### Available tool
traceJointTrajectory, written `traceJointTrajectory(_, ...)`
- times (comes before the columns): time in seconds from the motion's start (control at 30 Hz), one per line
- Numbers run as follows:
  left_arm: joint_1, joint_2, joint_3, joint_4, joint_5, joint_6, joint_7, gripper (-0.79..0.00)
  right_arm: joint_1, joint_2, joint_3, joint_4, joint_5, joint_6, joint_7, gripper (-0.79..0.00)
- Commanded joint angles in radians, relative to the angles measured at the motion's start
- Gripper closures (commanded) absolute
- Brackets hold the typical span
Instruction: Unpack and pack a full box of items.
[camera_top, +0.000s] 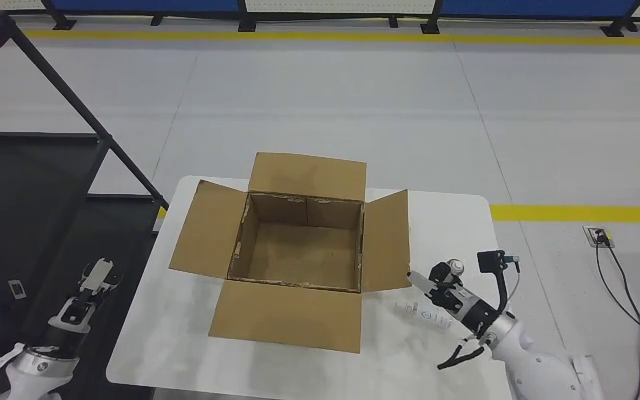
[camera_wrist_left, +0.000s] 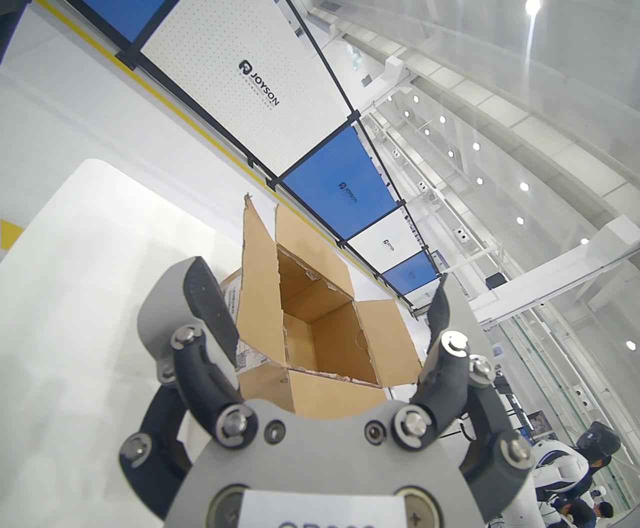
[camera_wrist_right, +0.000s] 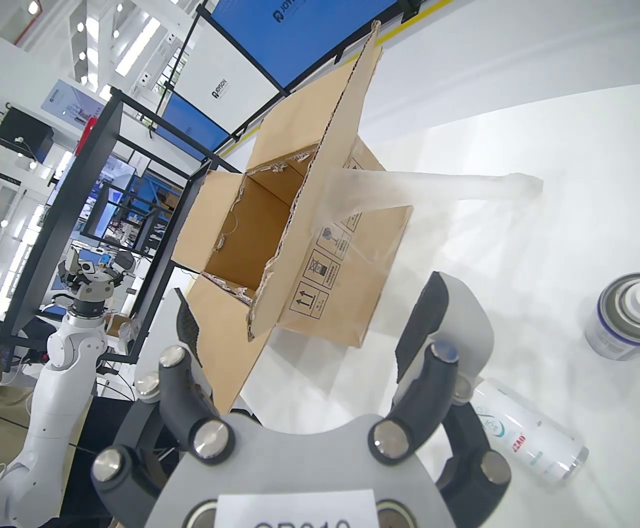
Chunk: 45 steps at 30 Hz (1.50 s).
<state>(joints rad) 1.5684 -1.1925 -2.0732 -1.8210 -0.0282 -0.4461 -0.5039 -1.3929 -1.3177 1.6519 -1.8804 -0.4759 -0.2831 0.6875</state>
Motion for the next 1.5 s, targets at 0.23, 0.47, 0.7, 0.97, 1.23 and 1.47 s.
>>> traceJointTrajectory(0.23,-0.035,0.022,-0.020,0.115,0.068,-0.050,-0.108,-0.785,-0.059,0.005,0.013,-0.057,-0.041,-0.042,-0.136,-0.785)
traceJointTrajectory(0.47,-0.105,0.032,0.053,0.187,0.149,-0.039,-0.139,-0.785,-0.067,0.013,0.037,-0.055,-0.023,-0.101,-0.139,-0.785)
traceJointTrajectory(0.7,-0.109,0.032,0.069,0.178,0.132,-0.027,-0.141,-0.785,-0.067,0.013,0.037,-0.055,-0.023,-0.101,-0.139,-0.785)
traceJointTrajectory(0.97,-0.186,0.034,0.180,0.179,0.183,0.132,-0.118,-0.785,-0.050,0.023,0.043,-0.045,-0.007,-0.118,-0.141,-0.785)
traceJointTrajectory(1.23,-0.237,0.042,0.228,0.228,0.169,0.174,-0.169,-0.477,-0.049,0.035,0.060,-0.024,0.003,-0.121,-0.133,-0.785)
traceJointTrajectory(1.47,-0.251,0.049,0.245,0.240,0.156,0.185,-0.196,0.000,-0.045,0.044,0.062,-0.020,0.008,-0.117,-0.128,-0.785)
